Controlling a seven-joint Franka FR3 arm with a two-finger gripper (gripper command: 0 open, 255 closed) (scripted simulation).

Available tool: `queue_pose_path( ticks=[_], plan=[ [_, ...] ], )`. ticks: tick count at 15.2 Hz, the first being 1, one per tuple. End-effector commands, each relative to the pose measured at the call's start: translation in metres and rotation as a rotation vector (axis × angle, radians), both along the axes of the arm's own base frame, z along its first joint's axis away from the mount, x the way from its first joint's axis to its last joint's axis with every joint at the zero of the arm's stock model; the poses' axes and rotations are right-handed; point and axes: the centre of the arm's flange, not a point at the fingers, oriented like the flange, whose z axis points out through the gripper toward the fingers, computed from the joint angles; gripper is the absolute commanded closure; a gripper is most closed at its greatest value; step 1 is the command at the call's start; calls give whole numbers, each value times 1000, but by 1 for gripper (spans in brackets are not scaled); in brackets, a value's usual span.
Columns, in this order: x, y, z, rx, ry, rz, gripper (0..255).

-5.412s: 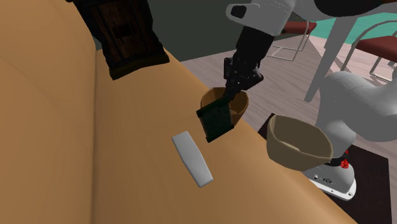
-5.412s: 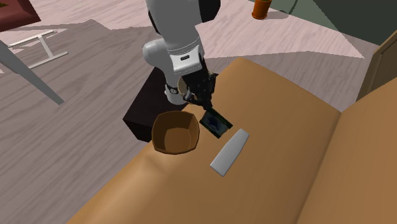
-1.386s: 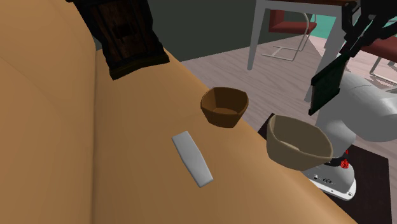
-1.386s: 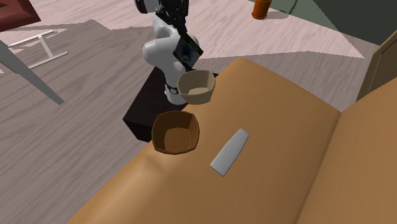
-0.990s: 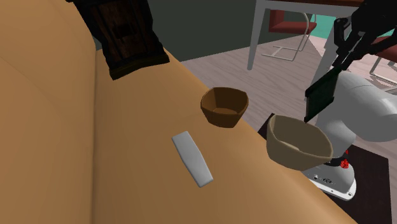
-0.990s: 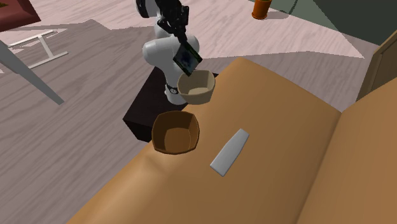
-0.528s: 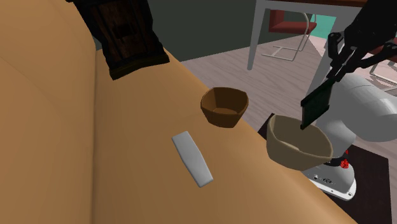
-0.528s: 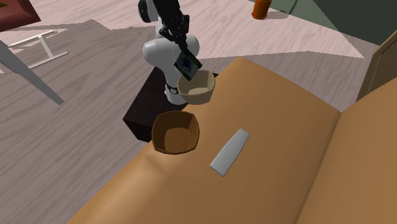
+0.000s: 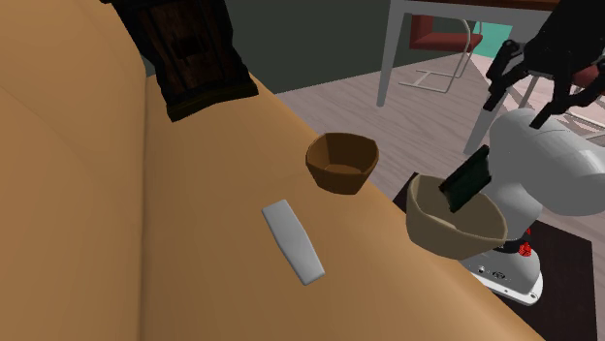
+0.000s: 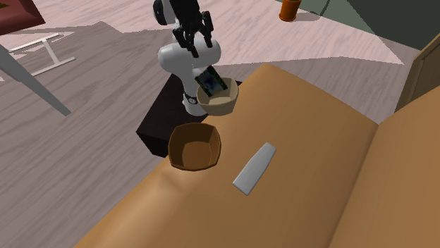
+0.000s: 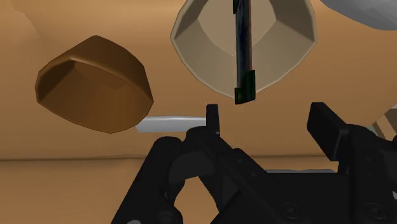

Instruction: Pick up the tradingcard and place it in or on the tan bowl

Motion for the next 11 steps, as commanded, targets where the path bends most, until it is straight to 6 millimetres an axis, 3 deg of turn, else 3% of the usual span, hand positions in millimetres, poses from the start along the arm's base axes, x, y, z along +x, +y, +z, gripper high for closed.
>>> queue_pose_path(
  ticks=[1, 4, 8, 11],
  plan=[
    [0, 0, 0, 0, 0, 0, 0],
    [0, 0, 0, 0, 0, 0, 0],
    [-8, -19, 46, 0, 0, 0, 0],
    [-8, -19, 46, 0, 0, 0, 0]
  ],
)
